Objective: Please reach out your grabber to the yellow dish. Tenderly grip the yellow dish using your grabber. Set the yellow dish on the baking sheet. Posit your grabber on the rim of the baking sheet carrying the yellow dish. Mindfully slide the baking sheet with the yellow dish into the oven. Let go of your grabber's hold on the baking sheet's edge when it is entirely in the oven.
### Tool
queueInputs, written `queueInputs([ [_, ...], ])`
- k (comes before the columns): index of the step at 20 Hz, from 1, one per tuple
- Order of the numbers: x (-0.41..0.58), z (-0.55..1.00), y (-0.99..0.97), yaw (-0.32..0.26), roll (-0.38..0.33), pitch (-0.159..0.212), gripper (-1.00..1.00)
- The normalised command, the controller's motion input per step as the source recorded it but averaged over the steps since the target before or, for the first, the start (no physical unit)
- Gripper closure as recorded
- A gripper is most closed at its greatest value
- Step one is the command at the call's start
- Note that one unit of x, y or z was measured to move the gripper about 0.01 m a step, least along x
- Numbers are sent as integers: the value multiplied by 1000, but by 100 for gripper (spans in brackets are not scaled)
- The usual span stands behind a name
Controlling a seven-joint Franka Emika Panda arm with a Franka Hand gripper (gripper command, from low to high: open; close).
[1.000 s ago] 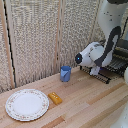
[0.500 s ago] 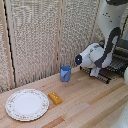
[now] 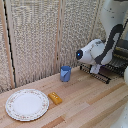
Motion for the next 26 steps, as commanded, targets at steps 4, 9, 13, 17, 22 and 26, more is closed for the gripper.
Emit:
queueInputs([
  [4,259,518,-319,-87,222,0,100],
  [9,308,615,-843,-9,140,-4,100],
  [13,258,429,-1000,0,66,-50,100],
  [17,199,226,-1000,0,23,-66,100],
  [22,199,199,-1000,0,18,-63,100],
  [26,188,196,-1000,0,24,-69,100],
])
